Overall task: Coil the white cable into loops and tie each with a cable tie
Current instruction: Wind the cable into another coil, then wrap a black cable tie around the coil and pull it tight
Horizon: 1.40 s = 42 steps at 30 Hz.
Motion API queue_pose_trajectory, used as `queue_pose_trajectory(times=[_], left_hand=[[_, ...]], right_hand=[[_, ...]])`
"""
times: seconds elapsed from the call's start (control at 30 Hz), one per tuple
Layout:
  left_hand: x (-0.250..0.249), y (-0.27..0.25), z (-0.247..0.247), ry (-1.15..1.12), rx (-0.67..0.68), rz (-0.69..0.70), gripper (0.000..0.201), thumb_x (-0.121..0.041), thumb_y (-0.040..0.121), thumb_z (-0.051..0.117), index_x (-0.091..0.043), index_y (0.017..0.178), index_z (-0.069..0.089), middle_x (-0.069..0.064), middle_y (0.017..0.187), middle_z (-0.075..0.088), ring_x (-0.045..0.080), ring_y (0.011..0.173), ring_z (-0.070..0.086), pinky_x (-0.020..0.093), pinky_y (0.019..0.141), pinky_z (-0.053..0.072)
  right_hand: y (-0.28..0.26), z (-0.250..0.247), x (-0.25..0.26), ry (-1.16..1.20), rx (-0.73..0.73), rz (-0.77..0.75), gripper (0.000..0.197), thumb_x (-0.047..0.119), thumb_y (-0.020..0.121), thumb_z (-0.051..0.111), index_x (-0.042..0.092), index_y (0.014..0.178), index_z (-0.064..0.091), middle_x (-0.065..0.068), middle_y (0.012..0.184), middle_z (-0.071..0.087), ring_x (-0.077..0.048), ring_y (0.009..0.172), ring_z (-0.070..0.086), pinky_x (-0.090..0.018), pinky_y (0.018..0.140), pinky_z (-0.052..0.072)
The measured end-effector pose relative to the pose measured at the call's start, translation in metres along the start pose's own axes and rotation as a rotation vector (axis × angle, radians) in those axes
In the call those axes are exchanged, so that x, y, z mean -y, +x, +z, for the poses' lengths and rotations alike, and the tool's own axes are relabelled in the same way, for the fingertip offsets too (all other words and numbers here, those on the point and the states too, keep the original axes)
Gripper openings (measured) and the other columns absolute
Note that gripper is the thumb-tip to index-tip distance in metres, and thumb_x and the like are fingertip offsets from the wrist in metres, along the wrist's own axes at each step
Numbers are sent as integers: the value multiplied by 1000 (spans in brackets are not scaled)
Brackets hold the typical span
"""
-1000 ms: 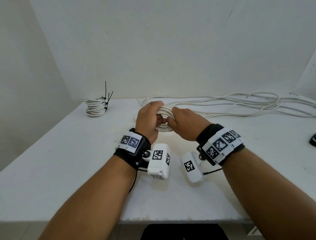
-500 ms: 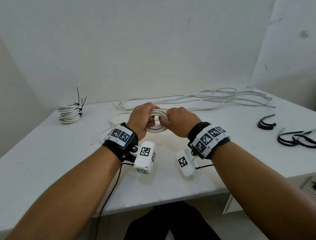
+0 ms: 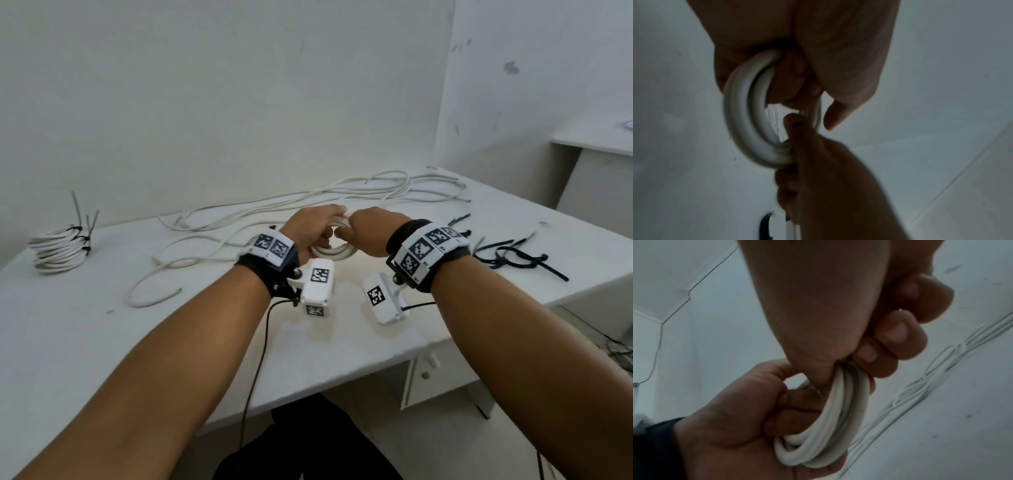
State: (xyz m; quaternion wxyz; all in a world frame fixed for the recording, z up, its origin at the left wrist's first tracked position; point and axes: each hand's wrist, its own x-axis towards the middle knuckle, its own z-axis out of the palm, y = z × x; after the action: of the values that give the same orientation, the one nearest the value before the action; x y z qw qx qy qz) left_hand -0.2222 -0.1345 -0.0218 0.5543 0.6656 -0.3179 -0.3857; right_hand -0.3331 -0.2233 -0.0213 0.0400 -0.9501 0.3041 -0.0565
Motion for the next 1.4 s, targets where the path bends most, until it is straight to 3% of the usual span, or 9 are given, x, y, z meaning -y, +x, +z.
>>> queue_pose_trajectory(times=[0.2,0.3,0.47,0.57,0.67,0.83,0.93,1.17,1.4], left_hand=[[3,28,55,-27,-146,140,27,-21,85,68,-14,64,53,-4,41,39,14,34,37,25,48,37],[3,37,68,-112,-180,128,34,-19,87,67,-13,60,46,-4,36,35,14,28,35,27,51,36],[19,43,79,-190,-194,83,35,-19,87,67,-12,61,46,-4,36,34,13,28,35,30,54,38],[28,40,78,-250,-184,54,21,-16,88,68,-10,73,53,-4,41,33,12,29,31,26,48,35],[31,37,70,-286,-177,57,22,-15,87,69,-12,73,53,-7,38,33,11,29,30,26,48,36],[32,33,64,-312,-173,58,24,-14,87,68,-13,70,52,-8,37,31,11,29,28,27,48,36],[32,33,67,-314,-155,60,19,-15,87,69,-12,74,55,-7,39,29,11,31,26,26,47,37],[33,32,66,-344,-124,50,21,-15,87,68,-13,73,53,-6,40,27,12,32,25,26,46,36],[30,31,63,-343,-117,71,33,-13,87,68,-16,60,51,-6,40,27,11,31,24,28,48,39]], right_hand=[[-11,-21,-66,341,97,73,49,58,91,55,13,71,60,2,61,60,-15,56,53,-27,57,41],[-20,-29,-109,531,57,225,48,61,92,52,19,85,74,6,73,66,-11,66,60,-26,56,42],[2,-26,-168,300,-155,553,21,26,88,61,9,79,69,-2,70,65,-23,72,64,-25,49,37],[10,-18,-181,225,-75,568,8,16,87,66,11,93,64,-12,100,60,-27,88,55,-25,58,38],[16,-9,-192,291,-55,573,36,12,82,71,6,116,63,-18,119,58,-31,103,56,-27,65,38],[17,-2,-190,160,25,602,27,26,74,76,1,80,67,-11,80,73,-26,70,69,-32,67,59],[11,-3,-184,231,59,584,23,18,78,75,10,69,56,-11,87,65,-24,71,58,-21,58,45],[40,7,-204,57,138,591,31,35,48,67,8,61,61,-7,51,63,-24,50,60,-35,60,55],[24,-18,-202,-133,17,559,11,21,69,66,13,68,58,-4,59,62,-21,51,60,-32,58,56]])
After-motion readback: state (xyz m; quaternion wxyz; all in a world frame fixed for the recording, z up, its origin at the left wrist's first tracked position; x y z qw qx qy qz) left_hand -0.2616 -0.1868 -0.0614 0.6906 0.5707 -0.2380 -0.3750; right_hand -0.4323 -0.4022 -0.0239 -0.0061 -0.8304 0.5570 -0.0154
